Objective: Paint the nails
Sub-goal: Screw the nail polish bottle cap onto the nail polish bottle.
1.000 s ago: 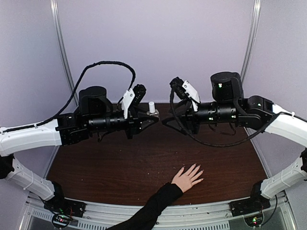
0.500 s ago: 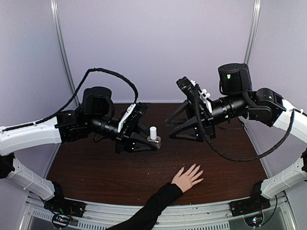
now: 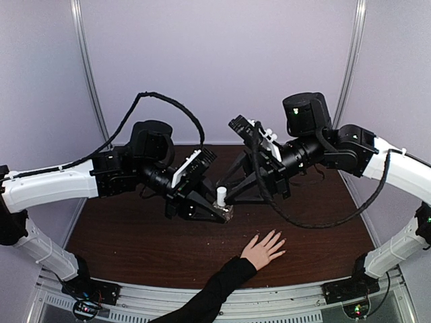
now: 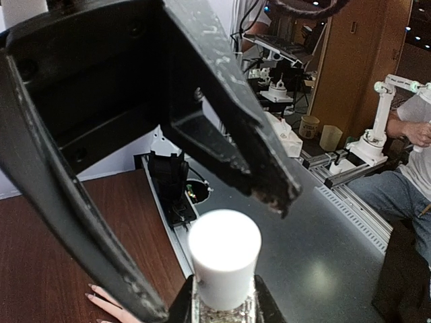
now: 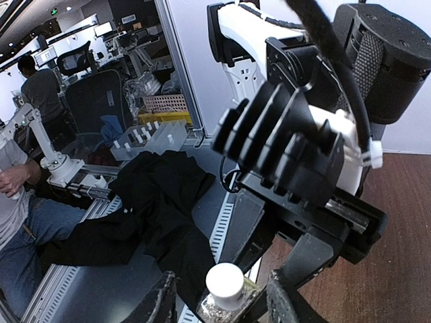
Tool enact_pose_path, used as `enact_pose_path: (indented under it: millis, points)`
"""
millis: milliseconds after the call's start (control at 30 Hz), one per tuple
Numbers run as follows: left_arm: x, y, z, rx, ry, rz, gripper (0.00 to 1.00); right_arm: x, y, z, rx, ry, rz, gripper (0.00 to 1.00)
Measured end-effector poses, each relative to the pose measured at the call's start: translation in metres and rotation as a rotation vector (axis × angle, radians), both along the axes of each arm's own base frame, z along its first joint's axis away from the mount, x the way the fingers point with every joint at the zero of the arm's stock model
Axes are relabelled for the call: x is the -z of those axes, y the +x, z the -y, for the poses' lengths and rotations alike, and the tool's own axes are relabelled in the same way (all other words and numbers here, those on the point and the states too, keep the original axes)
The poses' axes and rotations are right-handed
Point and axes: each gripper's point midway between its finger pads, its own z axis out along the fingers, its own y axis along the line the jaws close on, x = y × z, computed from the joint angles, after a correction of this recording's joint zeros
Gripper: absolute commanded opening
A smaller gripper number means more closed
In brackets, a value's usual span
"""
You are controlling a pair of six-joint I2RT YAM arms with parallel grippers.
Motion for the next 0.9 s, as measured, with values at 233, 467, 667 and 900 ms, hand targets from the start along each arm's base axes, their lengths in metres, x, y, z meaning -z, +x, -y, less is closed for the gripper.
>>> enact_pose_path:
  millis: [233,467,667,900]
  points:
    - [0.001,-0.005,0.001,0.029,0.002,-0.008,0.00,-0.004,-0.007,-0.007,-0.047,0.019,-0.021,0.30]
    - [0.001,-0.004,0.001,0.028,0.001,-0.004,0.00,-0.003,-0.011,-0.008,-0.067,0.014,-0.043,0.21]
    - [0.000,-0.002,0.002,-0.011,-0.002,0.027,0.00,-0.003,-0.010,-0.009,-0.064,0.016,-0.039,0.17]
    - [-0.002,0.009,0.001,-0.118,0.006,0.070,0.00,-0.004,-0.004,-0.011,-0.039,0.034,0.005,0.15]
